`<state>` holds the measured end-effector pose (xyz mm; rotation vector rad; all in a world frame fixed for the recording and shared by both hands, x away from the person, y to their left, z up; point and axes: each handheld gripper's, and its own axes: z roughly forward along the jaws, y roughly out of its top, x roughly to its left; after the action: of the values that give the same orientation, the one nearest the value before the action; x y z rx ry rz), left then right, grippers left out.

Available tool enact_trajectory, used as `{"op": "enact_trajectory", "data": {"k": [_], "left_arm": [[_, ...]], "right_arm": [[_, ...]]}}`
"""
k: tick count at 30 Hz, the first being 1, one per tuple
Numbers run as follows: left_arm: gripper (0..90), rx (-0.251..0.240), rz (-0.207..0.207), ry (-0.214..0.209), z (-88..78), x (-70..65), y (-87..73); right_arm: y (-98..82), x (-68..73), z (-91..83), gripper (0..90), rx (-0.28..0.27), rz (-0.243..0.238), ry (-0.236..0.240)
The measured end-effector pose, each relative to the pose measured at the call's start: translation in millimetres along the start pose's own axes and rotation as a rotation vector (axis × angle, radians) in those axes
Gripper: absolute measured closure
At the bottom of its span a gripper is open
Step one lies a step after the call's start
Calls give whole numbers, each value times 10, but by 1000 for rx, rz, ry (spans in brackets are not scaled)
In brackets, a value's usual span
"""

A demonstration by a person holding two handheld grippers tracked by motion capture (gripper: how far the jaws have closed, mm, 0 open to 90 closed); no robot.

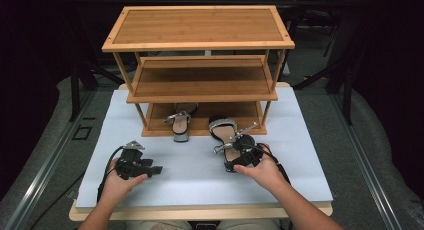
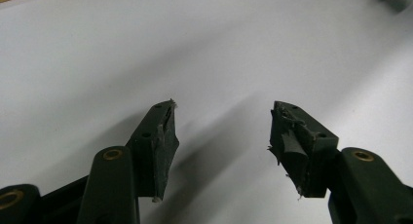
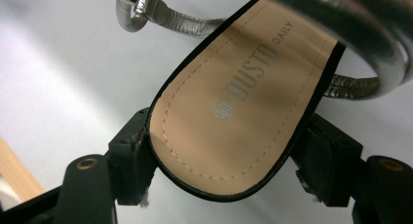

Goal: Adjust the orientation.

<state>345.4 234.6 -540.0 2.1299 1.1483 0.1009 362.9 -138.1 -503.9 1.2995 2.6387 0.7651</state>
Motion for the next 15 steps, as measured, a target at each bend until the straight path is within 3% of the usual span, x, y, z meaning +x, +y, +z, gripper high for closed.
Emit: {"op": "enact_trajectory", "data": {"k": [8, 9, 15], "left_arm": [[425, -5, -3, -7, -8, 3, 1], [425, -4, -4, -8, -9, 4, 2], [425, 0, -4, -10, 3, 5, 2]], "right_arm": [[144, -23, 74, 301, -18, 23, -13], [164, -24, 80, 302, -18, 24, -37], [281, -105, 118, 307, -46, 43, -33]]}}
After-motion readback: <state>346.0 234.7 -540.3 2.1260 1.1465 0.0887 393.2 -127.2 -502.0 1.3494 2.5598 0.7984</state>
